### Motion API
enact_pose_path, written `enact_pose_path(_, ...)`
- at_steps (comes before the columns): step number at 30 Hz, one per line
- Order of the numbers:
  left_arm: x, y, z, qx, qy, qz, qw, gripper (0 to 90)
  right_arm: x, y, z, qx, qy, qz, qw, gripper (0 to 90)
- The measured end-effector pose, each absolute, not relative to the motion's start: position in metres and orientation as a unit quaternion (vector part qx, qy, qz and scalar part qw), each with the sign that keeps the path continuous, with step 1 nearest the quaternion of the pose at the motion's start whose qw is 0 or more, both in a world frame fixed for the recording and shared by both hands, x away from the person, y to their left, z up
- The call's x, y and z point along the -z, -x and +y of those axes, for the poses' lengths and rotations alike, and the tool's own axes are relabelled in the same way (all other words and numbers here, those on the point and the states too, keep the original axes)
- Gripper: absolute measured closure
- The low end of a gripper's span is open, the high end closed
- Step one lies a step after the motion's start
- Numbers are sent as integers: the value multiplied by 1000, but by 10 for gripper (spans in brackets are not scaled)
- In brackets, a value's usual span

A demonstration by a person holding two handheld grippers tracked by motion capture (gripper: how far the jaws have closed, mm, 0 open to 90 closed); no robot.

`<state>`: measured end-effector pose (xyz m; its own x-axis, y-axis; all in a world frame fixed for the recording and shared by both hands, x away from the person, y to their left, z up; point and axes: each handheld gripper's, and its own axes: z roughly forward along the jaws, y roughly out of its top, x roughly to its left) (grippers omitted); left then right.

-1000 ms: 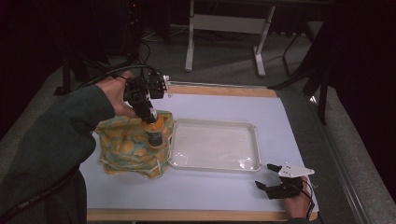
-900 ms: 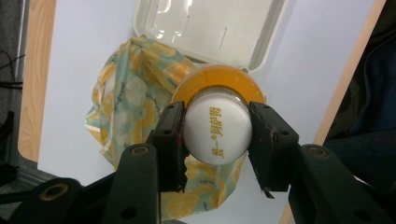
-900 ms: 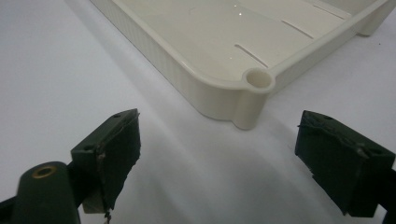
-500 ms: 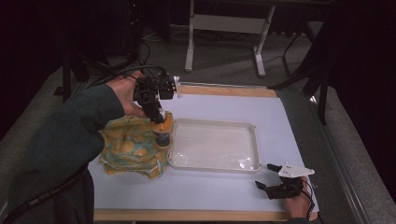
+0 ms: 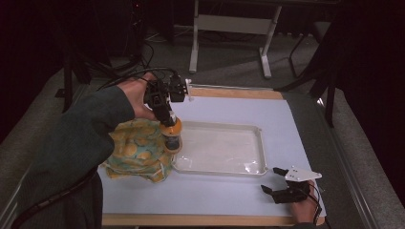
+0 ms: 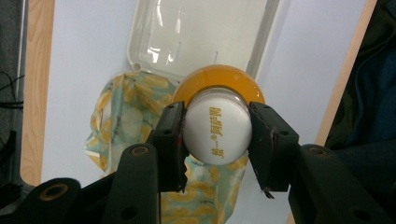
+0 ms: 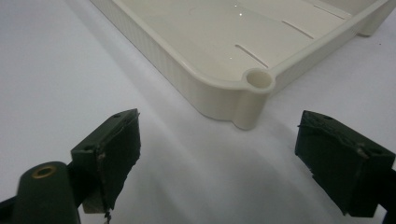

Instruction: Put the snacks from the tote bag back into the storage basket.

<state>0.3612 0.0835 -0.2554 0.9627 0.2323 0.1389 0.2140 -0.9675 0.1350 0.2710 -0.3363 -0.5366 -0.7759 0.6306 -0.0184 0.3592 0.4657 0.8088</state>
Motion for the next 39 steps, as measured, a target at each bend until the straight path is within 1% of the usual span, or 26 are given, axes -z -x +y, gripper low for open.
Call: enact_pose_path(39, 269, -366, 56, -76, -991, 92, 68, 594, 537, -271, -336, -424, -292, 842, 160, 139)
